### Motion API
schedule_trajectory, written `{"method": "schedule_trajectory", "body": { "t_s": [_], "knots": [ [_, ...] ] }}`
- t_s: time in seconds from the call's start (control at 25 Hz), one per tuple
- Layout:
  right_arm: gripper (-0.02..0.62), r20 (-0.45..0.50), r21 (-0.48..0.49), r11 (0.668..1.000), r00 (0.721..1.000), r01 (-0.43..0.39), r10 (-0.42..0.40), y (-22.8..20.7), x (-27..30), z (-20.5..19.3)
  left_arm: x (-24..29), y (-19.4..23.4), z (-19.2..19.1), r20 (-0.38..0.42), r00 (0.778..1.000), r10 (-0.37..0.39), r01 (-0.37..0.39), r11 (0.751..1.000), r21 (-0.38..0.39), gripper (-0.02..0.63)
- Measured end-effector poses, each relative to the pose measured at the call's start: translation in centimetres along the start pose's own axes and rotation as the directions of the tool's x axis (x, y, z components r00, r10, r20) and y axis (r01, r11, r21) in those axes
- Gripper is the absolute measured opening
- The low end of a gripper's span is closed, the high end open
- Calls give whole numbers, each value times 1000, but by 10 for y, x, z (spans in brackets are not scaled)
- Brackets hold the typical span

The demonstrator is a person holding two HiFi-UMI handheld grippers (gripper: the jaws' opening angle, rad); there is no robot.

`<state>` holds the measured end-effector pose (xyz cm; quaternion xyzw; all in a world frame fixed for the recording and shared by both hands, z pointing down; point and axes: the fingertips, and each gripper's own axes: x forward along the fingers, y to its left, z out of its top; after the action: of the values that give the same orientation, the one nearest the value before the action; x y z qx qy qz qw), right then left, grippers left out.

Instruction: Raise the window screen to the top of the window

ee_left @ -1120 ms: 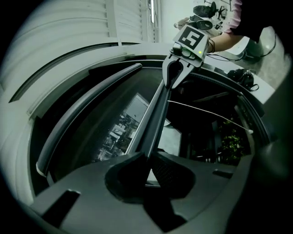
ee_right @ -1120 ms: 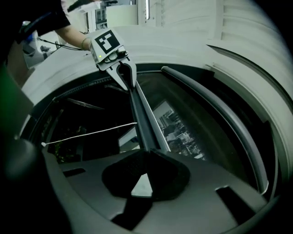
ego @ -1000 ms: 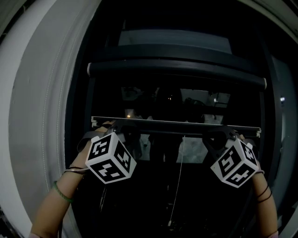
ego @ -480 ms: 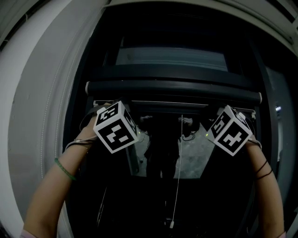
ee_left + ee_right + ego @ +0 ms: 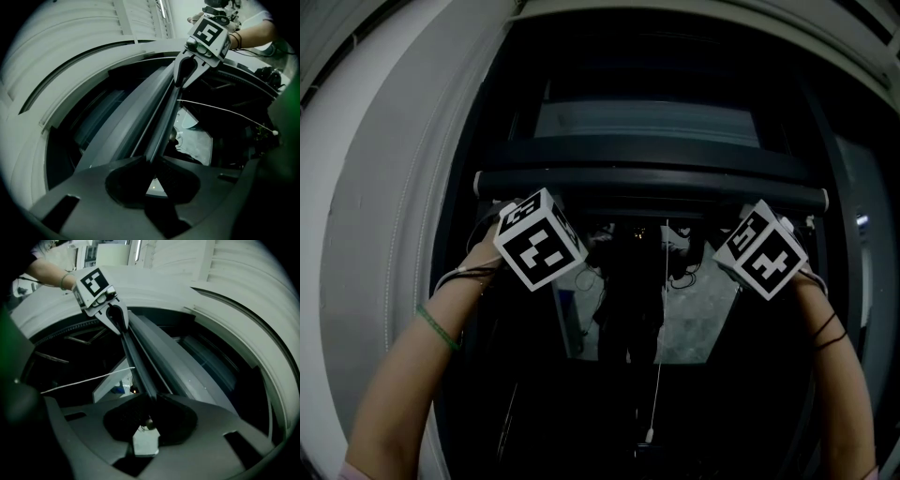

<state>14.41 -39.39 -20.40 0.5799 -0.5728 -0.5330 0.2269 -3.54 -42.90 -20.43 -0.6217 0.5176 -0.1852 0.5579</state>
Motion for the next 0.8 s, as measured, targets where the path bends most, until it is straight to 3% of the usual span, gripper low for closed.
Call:
{"method": "schedule_trajectory", "body": {
  "t_s": [0.08,0.2,0.4,0.64,0.72,0.8],
  "knots": [
    [61,78,101,995,997,9,-17,-1,-4,1,-3,0,1,39,998,47,-46,999,-25,54],
    [77,168,252,968,984,7,-51,-2,-16,-2,-12,-3,2,106,990,93,-80,989,-123,61],
    [77,239,344,938,970,-49,-37,34,-43,-6,-34,-30,-9,140,988,68,-34,971,-236,61],
    [77,315,434,888,949,-151,8,112,-76,-28,-64,-127,-26,196,981,-6,61,959,-276,60],
    [77,337,468,863,941,-188,22,141,-93,-35,-78,-163,-34,215,976,-21,95,936,-339,60],
    [77,346,503,834,937,-227,47,172,-111,-44,-97,-198,-41,236,971,-25,129,890,-436,60]
  ]
}}
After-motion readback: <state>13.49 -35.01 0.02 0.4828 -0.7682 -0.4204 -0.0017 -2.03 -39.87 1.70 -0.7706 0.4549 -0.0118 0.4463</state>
